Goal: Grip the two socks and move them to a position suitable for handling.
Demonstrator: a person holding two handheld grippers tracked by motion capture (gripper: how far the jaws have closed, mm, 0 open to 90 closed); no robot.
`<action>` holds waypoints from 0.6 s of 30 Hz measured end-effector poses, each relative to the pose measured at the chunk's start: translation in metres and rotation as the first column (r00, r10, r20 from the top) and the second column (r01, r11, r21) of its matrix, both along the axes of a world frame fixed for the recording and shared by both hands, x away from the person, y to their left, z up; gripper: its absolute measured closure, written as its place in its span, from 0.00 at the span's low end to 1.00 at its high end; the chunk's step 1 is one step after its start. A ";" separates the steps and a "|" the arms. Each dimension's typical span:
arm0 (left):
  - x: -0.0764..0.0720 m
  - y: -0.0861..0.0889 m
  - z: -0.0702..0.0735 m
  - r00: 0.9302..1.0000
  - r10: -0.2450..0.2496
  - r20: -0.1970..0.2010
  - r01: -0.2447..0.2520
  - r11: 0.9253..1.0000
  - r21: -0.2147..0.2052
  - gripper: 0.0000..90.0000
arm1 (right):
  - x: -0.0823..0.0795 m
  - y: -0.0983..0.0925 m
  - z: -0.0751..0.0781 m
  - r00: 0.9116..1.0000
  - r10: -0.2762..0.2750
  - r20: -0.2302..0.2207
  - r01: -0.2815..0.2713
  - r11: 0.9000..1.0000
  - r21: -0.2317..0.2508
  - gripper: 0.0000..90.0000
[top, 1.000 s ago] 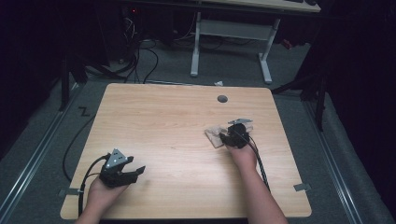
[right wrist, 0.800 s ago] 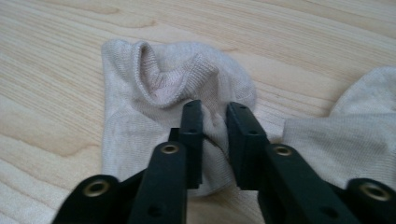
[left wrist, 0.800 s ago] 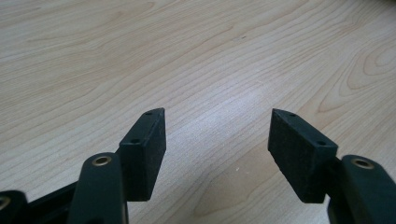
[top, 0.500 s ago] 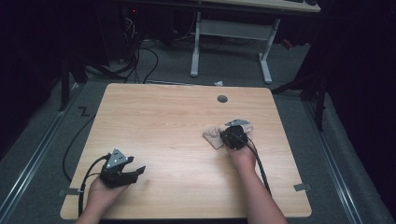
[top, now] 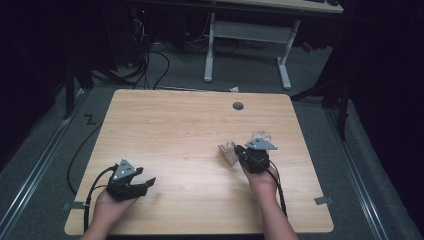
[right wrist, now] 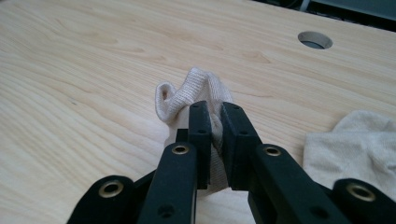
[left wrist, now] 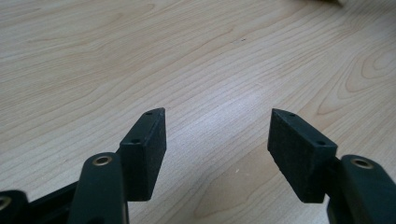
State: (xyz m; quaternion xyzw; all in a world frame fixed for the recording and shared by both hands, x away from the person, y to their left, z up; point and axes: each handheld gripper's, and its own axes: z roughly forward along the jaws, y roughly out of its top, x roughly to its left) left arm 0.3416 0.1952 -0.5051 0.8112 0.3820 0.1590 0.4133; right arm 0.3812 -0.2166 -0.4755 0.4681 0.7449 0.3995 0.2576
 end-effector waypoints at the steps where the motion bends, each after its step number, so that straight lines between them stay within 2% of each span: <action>1: 0.000 0.000 0.000 1.000 0.000 0.003 0.000 1.000 0.001 0.42 | -0.005 -0.001 0.001 1.000 -0.002 0.012 0.002 1.000 0.016 0.92; 4: 0.001 0.002 0.001 1.000 0.005 0.004 -0.005 1.000 -0.006 0.42 | -0.015 -0.005 0.004 0.999 -0.006 0.032 0.004 0.999 0.045 0.92; 6: 0.001 0.003 0.001 1.000 0.011 0.003 -0.011 1.000 -0.014 0.42 | -0.020 -0.007 0.008 0.998 0.000 0.056 -0.002 0.999 0.033 0.92; 9: 0.001 0.002 0.002 1.000 0.010 0.003 -0.010 1.000 -0.014 0.42 | -0.024 -0.007 0.011 0.998 0.003 0.066 -0.006 0.999 0.049 0.92; 14: 0.001 -0.001 0.001 1.000 0.004 0.004 -0.004 1.000 -0.016 0.42 | -0.029 -0.001 0.017 0.995 0.036 0.089 -0.041 0.998 0.049 0.92; 18: 0.001 -0.005 0.000 1.000 -0.005 -0.005 0.005 1.000 -0.015 0.42 | -0.034 0.006 0.024 0.992 0.062 0.106 -0.069 0.995 0.066 0.92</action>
